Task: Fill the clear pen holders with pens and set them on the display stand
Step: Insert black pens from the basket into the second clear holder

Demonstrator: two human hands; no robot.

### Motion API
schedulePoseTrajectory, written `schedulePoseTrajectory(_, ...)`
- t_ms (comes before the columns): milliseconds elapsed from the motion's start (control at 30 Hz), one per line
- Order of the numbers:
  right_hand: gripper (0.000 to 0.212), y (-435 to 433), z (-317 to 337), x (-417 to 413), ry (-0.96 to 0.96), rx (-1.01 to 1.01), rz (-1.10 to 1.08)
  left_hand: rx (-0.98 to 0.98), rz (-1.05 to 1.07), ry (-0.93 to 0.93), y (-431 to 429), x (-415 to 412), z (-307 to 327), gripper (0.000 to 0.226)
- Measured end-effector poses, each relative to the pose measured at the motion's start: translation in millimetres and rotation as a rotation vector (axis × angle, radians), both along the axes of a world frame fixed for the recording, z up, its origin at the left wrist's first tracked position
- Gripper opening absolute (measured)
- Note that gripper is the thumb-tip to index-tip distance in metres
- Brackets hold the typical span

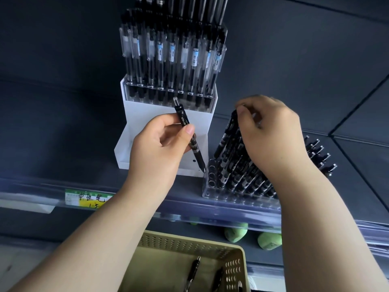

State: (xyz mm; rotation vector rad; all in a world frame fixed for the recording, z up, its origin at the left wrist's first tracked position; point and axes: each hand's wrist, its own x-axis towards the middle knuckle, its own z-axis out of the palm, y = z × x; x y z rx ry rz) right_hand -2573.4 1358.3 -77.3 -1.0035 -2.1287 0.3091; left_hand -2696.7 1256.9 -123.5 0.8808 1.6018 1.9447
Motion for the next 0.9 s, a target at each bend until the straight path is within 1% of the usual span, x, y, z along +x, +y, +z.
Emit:
schedulePoseTrajectory(300,0.018,2.2,-6.0,-3.2,-0.028,0.069,0.005,0.004,0.013,0.0,-0.4,-3.7,-0.8,0.011)
schedulePoseTrajectory(567,0.018,1.1,-8.2,-3.4,-0.086,0.106,0.009,-0.027,0.001,0.145,4.7,-1.2,-2.0,0.017)
schedulePoseTrajectory(767,0.021,0.9,-9.9,-1.6,-0.115,0.107,0.004,-0.025,-0.031,0.146,13.6,3.2,0.3,0.018)
schedulePoseTrajectory(833,0.021,1.1,-9.9,-0.7,-0.118,0.11,0.006,-0.036,-0.048,0.163,16.3,4.6,1.7,0.018)
schedulePoseTrajectory(900,0.022,1.0,-9.2,0.2,-0.108,0.119,0.003,-0.063,-0.056,0.205,19.4,6.2,1.4,0.023)
